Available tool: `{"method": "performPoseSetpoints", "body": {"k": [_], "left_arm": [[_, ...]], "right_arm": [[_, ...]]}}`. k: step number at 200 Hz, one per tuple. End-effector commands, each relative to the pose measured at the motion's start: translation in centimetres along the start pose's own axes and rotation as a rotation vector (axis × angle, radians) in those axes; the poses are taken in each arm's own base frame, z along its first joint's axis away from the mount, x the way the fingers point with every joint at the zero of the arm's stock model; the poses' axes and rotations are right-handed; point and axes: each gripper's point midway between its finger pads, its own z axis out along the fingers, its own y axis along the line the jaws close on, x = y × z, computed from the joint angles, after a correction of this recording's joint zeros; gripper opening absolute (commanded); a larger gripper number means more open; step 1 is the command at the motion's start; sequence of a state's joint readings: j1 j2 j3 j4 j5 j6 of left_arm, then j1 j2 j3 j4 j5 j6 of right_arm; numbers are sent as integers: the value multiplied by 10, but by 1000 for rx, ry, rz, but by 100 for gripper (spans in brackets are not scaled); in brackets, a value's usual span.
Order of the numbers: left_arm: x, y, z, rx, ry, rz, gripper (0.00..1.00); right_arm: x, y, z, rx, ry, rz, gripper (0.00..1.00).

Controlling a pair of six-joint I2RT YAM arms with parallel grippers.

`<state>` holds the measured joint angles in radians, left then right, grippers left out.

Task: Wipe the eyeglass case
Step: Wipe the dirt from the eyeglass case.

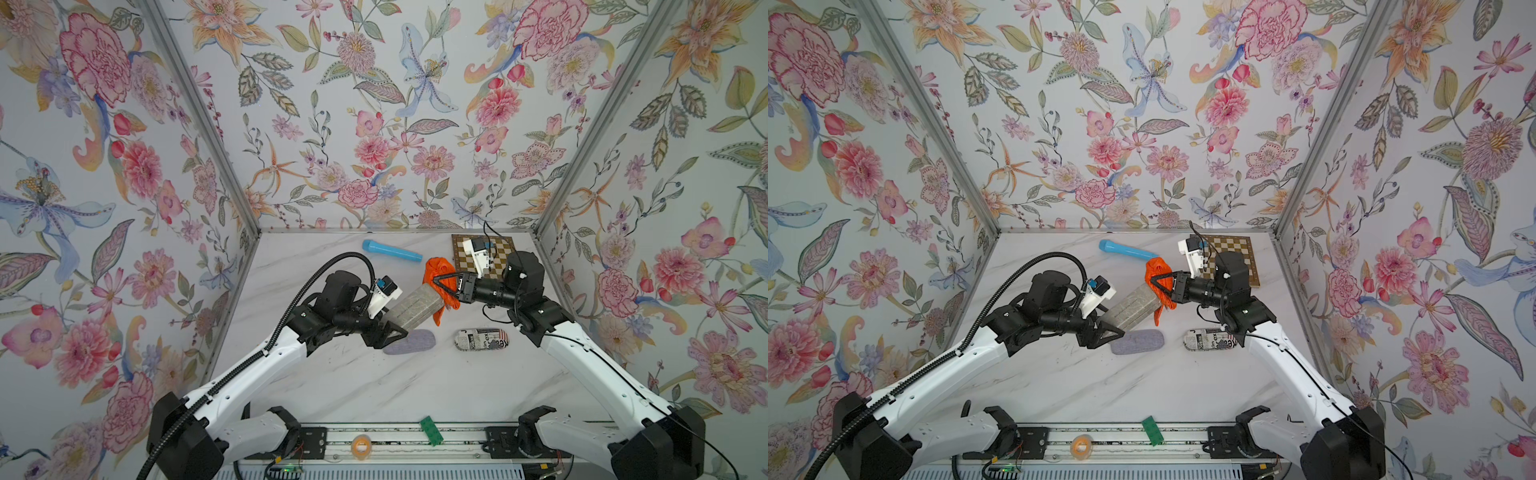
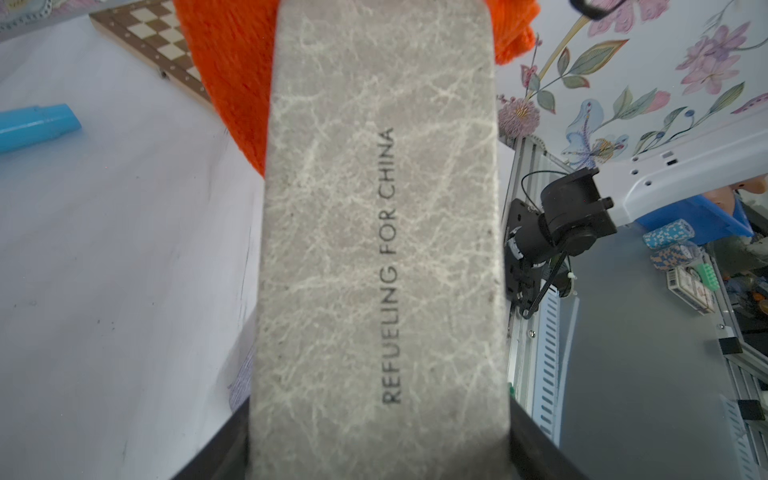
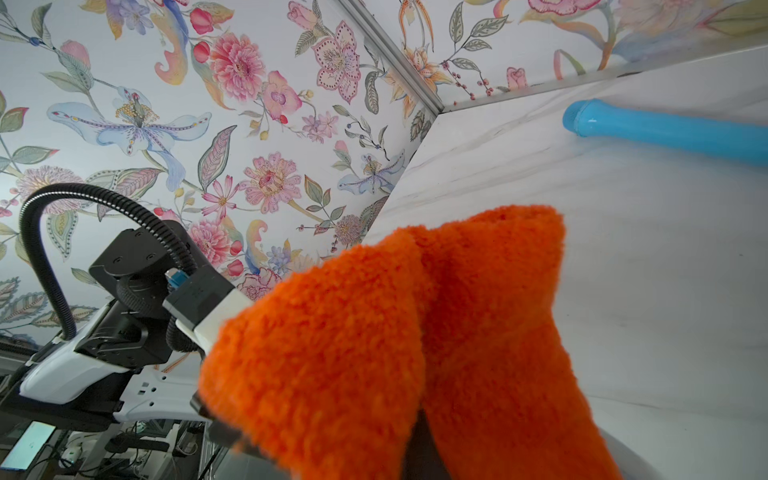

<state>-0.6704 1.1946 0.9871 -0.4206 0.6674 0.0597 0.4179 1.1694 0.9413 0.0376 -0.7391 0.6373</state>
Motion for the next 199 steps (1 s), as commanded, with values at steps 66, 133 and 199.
{"method": "performPoseSetpoints", "body": {"k": [66,133,199], "left_arm": [[-40,32,-24,-210,-164,52,46],[-42,3,-8,-101,-154,104,47],[-40,40,-32,-223,-178,59,46]], "right_arm": [[-8,-1,18,-27,-3,53,0],[-6,2,28,-69,-8,99,0],[-3,-2,41,-76,21,117,0]]}}
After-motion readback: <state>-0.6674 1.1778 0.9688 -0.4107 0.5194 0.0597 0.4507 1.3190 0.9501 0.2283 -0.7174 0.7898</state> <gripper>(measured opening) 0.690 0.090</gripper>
